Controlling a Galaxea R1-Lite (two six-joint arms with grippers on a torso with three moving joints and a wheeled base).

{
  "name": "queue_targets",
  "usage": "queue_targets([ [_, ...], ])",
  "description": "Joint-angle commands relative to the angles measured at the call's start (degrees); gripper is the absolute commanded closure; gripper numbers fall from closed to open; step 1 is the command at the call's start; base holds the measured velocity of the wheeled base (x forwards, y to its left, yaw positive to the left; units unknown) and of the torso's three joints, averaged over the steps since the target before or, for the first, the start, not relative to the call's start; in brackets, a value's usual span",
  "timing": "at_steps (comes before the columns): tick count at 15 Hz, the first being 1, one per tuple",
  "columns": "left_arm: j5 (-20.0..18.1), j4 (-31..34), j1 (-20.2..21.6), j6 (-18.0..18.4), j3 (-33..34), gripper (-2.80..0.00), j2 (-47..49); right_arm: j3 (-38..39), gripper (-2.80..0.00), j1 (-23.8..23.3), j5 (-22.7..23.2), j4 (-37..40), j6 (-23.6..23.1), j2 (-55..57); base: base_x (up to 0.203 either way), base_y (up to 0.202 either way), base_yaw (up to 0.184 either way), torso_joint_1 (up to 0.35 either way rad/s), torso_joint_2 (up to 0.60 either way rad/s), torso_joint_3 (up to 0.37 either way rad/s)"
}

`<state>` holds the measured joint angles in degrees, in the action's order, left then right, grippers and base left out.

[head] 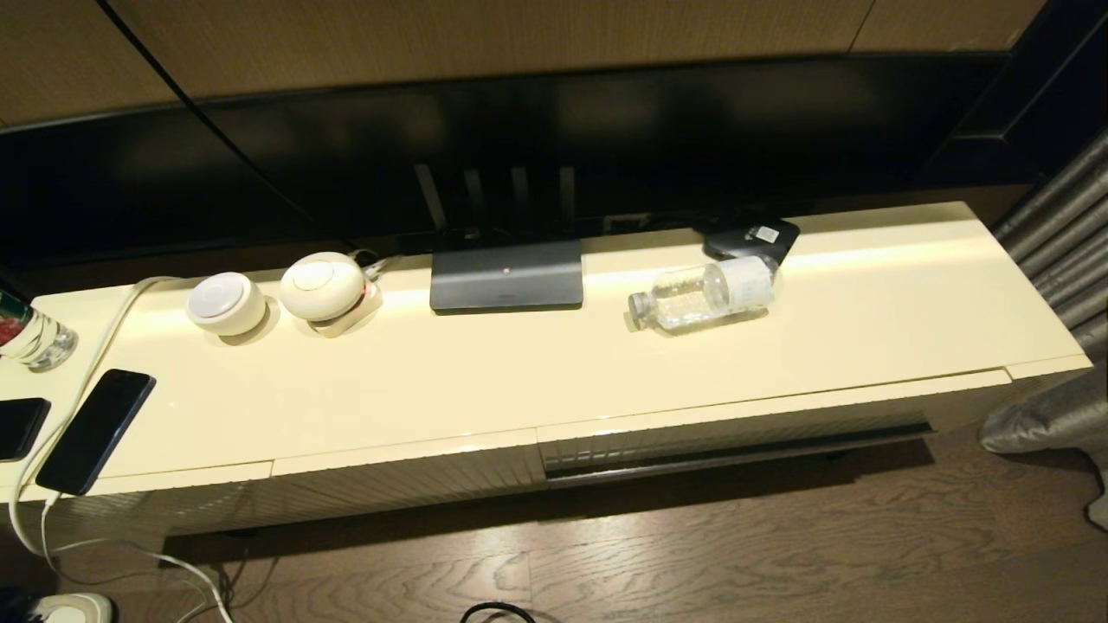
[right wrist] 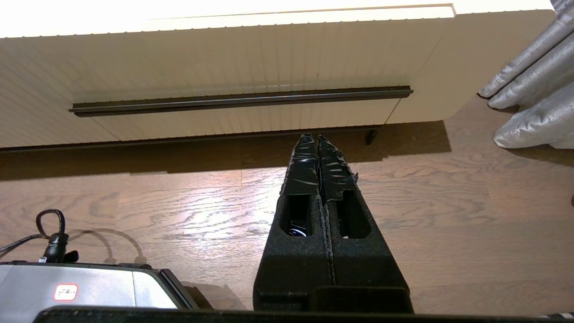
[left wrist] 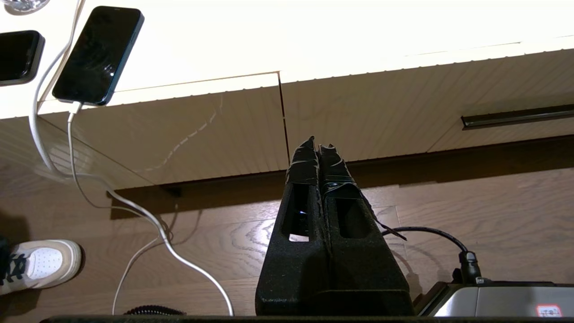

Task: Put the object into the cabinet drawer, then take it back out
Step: Open the drawer

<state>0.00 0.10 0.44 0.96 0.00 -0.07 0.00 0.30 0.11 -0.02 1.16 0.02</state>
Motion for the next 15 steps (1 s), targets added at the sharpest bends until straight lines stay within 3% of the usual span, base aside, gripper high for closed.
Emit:
queue_targets([
  [1,0.0,0.0,0.0,0.0,0.2,0.00,0.1,0.1,0.00,0.0,0.1,-0.1,-0.7,0.1,0.000,0.000,0.000,0.000,0.00,0.000],
  [15,0.0,0.0,0.0,0.0,0.2,0.00,0.1,-1.0,0.00,0.0,-0.8,0.5,-1.2,-0.2,0.000,0.000,0.000,0.000,0.00,0.000],
])
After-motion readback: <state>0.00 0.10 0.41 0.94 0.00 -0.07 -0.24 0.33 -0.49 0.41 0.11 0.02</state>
